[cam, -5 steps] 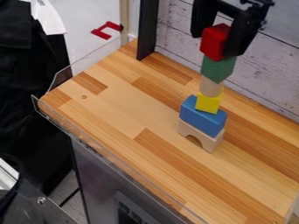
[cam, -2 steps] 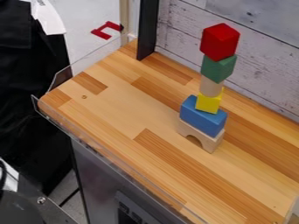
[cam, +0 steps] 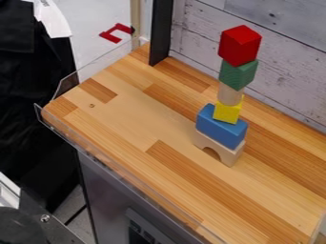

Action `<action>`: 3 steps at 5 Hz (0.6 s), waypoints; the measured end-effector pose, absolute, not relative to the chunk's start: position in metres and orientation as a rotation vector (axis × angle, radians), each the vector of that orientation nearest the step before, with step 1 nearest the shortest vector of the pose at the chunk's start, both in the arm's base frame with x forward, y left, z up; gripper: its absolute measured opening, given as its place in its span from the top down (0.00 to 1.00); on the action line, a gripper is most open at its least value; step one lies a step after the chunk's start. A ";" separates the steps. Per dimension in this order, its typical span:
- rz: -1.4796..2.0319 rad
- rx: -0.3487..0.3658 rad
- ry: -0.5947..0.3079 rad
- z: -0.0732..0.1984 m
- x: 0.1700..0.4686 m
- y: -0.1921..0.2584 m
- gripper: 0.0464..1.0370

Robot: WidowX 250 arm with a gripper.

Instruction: Grab the red block and put it on top of the green block

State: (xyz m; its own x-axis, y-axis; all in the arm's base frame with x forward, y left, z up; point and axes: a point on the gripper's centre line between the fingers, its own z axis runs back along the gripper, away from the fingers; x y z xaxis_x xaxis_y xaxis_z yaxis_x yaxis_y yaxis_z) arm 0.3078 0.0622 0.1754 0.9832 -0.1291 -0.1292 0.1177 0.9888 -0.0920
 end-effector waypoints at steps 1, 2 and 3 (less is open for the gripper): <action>-0.156 -0.050 0.142 0.168 0.294 0.057 0.04; -0.178 -0.054 0.115 0.171 0.292 0.043 0.04; -0.185 -0.053 0.109 0.171 0.294 0.034 0.04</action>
